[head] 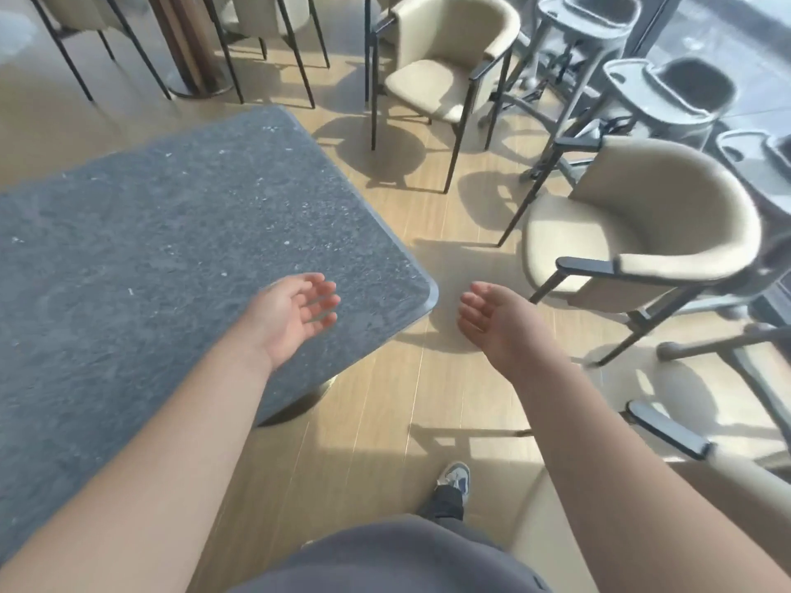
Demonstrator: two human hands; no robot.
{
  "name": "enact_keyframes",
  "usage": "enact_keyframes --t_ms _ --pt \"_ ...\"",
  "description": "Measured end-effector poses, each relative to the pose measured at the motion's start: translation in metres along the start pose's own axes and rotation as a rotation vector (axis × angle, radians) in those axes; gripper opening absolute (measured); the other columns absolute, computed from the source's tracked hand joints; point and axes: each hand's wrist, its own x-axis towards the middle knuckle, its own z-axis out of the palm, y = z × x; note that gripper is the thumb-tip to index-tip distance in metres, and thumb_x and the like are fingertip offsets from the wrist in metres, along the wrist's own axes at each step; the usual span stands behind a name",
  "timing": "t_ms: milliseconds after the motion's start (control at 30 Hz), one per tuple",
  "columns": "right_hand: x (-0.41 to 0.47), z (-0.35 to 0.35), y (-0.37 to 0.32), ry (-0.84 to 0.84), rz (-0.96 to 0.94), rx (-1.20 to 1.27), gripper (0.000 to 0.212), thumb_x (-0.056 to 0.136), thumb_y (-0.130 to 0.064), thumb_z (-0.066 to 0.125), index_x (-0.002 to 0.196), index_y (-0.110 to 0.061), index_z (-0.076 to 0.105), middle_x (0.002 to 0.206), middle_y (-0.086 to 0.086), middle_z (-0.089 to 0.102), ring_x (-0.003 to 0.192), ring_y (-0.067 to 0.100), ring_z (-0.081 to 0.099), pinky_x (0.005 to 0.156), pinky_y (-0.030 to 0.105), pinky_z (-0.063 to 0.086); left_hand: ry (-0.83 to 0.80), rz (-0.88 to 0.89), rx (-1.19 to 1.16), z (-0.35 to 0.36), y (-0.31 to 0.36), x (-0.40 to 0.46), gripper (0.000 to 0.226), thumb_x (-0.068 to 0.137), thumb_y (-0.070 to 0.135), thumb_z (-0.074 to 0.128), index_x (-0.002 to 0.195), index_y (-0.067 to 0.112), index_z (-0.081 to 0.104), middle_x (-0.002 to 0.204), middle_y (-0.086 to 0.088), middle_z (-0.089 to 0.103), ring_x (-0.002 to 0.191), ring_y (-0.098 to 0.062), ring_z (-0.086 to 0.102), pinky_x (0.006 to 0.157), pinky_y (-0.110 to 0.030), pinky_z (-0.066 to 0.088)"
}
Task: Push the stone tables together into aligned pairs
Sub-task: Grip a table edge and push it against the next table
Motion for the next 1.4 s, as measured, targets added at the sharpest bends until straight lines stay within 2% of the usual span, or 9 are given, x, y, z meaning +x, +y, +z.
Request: enact_keyframes --t_ms 100,233,367,500,700,867,1000,1167,1400 --pt "0.021 -0.036 -0.063 -0.032 -0.127 -0.076 0.022 0.096 -0.006 0.042 0.103 -0.009 0.063 0.080 0.005 0.064 0.067 0.017 0.063 0.070 0.032 0.055 -0.051 0.099 0.079 0.075 0.016 0.020 0.021 0.102 0.007 0.041 0.108 0.008 0.062 0.102 -0.011 0.070 0.092 -0.026 0.070 0.083 -0.042 0.056" --pt "0.033 -0.074 -0.134 -0.112 -0.282 -0.209 0.024 0.095 0.002 0.047 0.108 -0.009 0.063 0.089 0.008 0.067 0.080 0.021 0.064 0.086 0.038 0.057 -0.114 0.236 0.208 0.157 0.030 0.028 0.023 0.103 0.004 0.042 0.117 0.005 0.060 0.106 -0.013 0.069 0.096 -0.027 0.069 0.088 -0.044 0.057" --pt "0.051 -0.090 -0.183 -0.174 -0.472 -0.372 0.033 0.089 -0.003 0.050 0.119 -0.014 0.060 0.098 0.006 0.069 0.090 0.022 0.067 0.089 0.040 0.057 -0.175 0.429 0.364 0.205 0.048 0.037 0.023 0.099 0.008 0.046 0.118 0.012 0.060 0.110 -0.010 0.070 0.104 -0.028 0.069 0.090 -0.044 0.055" --pt "0.081 -0.076 -0.228 -0.230 -0.610 -0.430 0.042 0.083 -0.010 0.050 0.123 -0.017 0.058 0.108 0.005 0.069 0.100 0.022 0.067 0.092 0.041 0.055 -0.175 0.586 0.437 0.237 0.074 0.065 0.026 0.095 0.009 0.047 0.117 0.016 0.059 0.109 -0.005 0.071 0.106 -0.027 0.069 0.092 -0.044 0.055" --pt "0.164 0.000 -0.291 -0.316 -0.732 -0.484 0.044 0.086 -0.002 0.047 0.125 -0.019 0.057 0.115 0.002 0.067 0.106 0.018 0.066 0.093 0.041 0.055 -0.071 0.750 0.408 0.268 0.127 0.142 0.028 0.093 0.011 0.045 0.116 0.021 0.057 0.112 -0.007 0.068 0.107 -0.025 0.067 0.094 -0.045 0.055" --pt "0.248 0.085 -0.319 -0.435 -0.761 -0.695 0.046 0.090 0.000 0.045 0.130 -0.020 0.054 0.121 -0.001 0.066 0.113 0.015 0.064 0.098 0.047 0.053 -0.005 0.786 0.397 0.266 0.164 0.227 0.030 0.097 0.006 0.046 0.119 0.024 0.055 0.115 -0.001 0.067 0.109 -0.018 0.065 0.097 -0.041 0.053" --pt "0.303 0.136 -0.333 -0.588 -0.699 -0.883 0.048 0.088 -0.007 0.046 0.130 -0.029 0.052 0.128 -0.007 0.063 0.120 0.010 0.061 0.100 0.045 0.052 0.119 0.743 0.374 0.255 0.188 0.278 0.033 0.101 -0.003 0.044 0.125 0.016 0.054 0.119 -0.002 0.065 0.112 -0.015 0.064 0.101 -0.044 0.051" --pt "0.356 0.186 -0.341 -0.744 -0.720 -0.948 0.051 0.091 -0.003 0.045 0.136 -0.027 0.047 0.136 -0.010 0.059 0.125 0.009 0.058 0.102 0.044 0.050 0.228 0.730 0.312 0.251 0.203 0.309 0.036 0.100 -0.005 0.045 0.127 0.017 0.054 0.124 0.000 0.064 0.117 -0.013 0.063 0.101 -0.038 0.051" --pt "0.437 0.250 -0.355 -0.982 -0.666 -1.060 0.055 0.093 0.003 0.045 0.138 -0.028 0.045 0.134 -0.009 0.059 0.127 0.007 0.055 0.104 0.043 0.049 0.459 0.657 0.336 0.241 0.229 0.343 0.036 0.096 0.007 0.046 0.123 0.029 0.054 0.124 0.004 0.065 0.118 -0.012 0.062 0.104 -0.040 0.049"
